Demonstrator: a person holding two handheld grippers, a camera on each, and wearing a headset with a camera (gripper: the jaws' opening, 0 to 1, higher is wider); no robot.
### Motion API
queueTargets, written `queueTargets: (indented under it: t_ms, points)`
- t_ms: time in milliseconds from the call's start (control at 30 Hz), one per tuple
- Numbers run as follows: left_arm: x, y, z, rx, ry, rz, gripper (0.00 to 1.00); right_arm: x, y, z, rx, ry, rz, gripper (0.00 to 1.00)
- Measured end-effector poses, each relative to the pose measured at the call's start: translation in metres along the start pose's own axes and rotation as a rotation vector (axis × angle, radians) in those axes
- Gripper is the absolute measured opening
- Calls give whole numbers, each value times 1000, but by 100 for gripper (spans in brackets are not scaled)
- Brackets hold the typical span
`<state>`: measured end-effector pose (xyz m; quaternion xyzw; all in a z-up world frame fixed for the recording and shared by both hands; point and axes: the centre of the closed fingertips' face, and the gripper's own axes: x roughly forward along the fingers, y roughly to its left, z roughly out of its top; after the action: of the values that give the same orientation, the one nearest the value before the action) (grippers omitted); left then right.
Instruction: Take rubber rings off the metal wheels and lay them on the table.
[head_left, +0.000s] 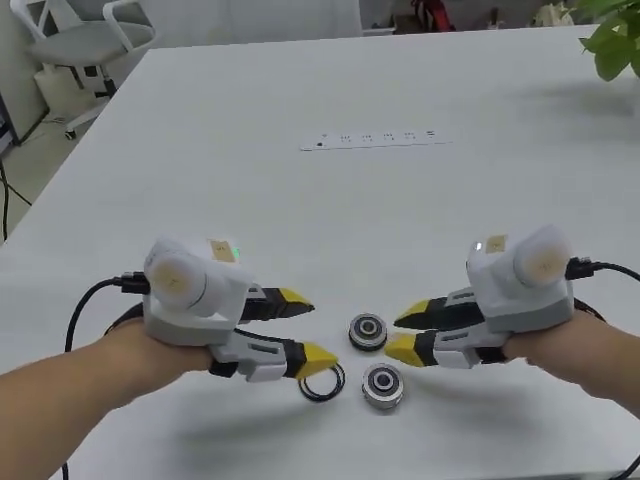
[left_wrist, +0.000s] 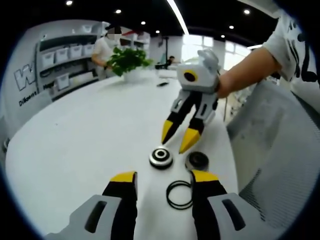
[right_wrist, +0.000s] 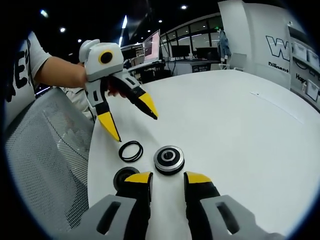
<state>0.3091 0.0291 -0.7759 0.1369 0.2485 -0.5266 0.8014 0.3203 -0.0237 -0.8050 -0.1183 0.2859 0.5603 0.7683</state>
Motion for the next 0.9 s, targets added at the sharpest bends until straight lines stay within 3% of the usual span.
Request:
queueTargets:
  t_ms: [467, 700, 900]
  points:
    - [23, -1, 4, -33, 2, -19, 38, 5, -4, 0, 21, -8, -4, 20]
    - [34, -1, 10, -13, 7, -26, 33, 7, -3, 1, 16, -9, -5, 18]
    - [45, 1, 7, -1, 33, -21, 27, 7, -4, 1, 24, -13, -6, 17]
